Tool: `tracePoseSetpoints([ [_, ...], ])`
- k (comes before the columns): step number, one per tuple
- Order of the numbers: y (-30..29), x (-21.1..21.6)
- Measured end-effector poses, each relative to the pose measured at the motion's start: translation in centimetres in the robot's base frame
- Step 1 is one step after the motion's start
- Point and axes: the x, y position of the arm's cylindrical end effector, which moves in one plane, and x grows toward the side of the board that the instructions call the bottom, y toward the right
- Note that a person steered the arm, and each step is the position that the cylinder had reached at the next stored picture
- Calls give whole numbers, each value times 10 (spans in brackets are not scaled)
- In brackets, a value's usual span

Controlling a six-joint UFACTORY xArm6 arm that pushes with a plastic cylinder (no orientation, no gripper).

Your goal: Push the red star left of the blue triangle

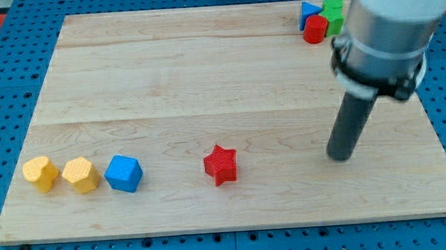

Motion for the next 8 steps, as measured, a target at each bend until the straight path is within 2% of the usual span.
tracePoseSetpoints([
  [1, -75, 39],
  [4, -180, -13],
  [5, -176, -45],
  [7, -104, -72],
  [8, -99, -98],
])
